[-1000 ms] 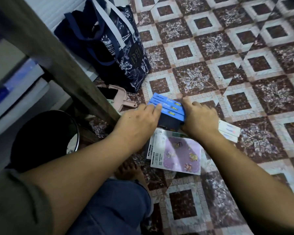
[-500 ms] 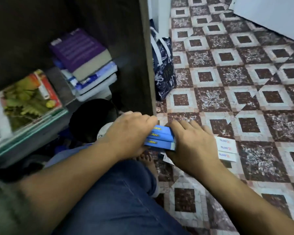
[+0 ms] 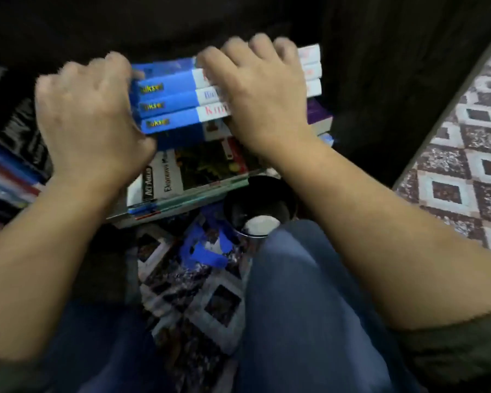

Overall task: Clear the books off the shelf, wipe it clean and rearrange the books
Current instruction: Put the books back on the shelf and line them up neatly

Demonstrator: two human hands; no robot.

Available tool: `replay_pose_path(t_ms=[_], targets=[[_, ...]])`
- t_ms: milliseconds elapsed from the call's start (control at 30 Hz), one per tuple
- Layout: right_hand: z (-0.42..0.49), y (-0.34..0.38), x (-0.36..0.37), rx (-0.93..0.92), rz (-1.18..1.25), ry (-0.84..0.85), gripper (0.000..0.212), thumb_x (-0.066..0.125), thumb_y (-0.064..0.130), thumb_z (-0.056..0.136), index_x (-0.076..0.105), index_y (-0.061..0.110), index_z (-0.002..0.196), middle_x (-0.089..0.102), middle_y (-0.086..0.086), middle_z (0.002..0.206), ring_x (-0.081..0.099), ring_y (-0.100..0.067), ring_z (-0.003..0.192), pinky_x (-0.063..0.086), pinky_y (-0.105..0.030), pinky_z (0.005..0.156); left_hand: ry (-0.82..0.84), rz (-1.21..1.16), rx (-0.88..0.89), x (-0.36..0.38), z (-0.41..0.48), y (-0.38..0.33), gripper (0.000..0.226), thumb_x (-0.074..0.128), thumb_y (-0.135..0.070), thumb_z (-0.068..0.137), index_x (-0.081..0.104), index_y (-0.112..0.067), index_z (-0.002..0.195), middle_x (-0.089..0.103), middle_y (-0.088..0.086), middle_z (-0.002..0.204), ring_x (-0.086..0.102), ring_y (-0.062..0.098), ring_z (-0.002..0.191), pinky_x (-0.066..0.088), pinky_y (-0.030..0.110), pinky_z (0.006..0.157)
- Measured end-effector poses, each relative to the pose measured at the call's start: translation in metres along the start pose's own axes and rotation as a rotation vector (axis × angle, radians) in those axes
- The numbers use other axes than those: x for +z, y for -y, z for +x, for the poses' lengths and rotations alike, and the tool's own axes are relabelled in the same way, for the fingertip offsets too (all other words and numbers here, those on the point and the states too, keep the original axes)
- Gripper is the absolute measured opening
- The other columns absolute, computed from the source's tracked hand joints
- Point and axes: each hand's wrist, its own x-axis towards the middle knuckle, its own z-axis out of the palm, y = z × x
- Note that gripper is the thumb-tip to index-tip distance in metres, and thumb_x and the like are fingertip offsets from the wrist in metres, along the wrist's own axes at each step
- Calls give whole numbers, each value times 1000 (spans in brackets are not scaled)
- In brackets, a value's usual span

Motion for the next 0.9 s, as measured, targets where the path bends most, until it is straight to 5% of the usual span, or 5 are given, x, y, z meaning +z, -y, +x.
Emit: replay_pose_path(t_ms=[167,333,400,700,900], targets=[[-14,34,68,-93,91,99,24,50,21,84,72,29,93,65,4,75,60,-26,69,28,-36,68,20,168,-41,59,-20,50,28,58,-14,73,50,-10,99,54,18,92,48,39,83,24,45,67],[-68,45,101,-141,137,741,47,64,20,78,57,34,122,63,4,104,56,-29,98,36,-37,78,259,103,61,118,-57,66,38,73,-16,59,51,-12,89,57,11,81,55,35,76,34,42,65],[-69,43,103,-132,127,822,50,69,27,77,55,35,124,61,3,107,54,-29,103,34,-38,81,304,44,48,132,-61,68,44,80,-23,57,53,-12,91,59,9,84,56,33,78,37,41,68],[-72,29,110,-134,150,1091,104,76,66,61,27,36,147,31,0,147,28,-26,131,27,-42,103,597,-225,-162,146,-78,69,106,69,-80,43,46,-29,132,38,8,142,30,34,132,29,50,110],[-76,29,111,-29,276,1168,110,76,69,58,25,33,148,16,-7,159,11,-27,147,8,-43,117,730,-555,-394,132,-81,86,107,82,-62,41,42,-40,138,8,7,160,15,25,147,20,38,117]])
